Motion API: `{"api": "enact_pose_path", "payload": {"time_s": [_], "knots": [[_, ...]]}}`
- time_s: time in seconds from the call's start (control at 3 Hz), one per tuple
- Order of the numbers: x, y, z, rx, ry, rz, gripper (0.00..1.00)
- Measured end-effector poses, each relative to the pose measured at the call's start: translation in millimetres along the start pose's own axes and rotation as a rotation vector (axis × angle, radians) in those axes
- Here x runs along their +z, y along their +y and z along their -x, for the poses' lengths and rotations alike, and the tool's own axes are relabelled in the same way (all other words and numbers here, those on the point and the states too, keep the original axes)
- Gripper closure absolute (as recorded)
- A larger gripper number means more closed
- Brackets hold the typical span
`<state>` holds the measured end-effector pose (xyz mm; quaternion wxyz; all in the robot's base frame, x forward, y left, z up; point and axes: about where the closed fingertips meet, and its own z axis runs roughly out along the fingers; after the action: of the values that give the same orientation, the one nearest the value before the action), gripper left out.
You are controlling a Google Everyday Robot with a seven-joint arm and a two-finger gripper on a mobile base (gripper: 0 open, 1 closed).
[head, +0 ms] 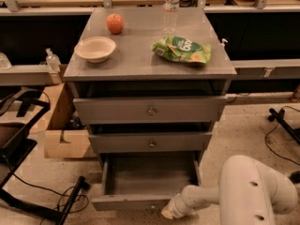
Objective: Close bottom drawer
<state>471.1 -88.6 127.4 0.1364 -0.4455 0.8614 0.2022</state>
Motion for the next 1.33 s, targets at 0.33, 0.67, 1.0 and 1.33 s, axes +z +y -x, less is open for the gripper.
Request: {"api": "enact_pose_path", "payload": {"time_s": [0.33, 0.67, 1.0, 1.33], "knots": [[-0.2, 1.6, -1.4, 0.0, 0.0, 0.0, 1.0], [2.9, -17.6, 18.3, -0.015, -0.021, -0.009, 1.0], [3.0, -17.9, 19.3, -0.017, -0.024, -0.01, 1.0], [6.0, -36.4, 40.1, -0.034, -0.045, -0.02, 1.0]]}}
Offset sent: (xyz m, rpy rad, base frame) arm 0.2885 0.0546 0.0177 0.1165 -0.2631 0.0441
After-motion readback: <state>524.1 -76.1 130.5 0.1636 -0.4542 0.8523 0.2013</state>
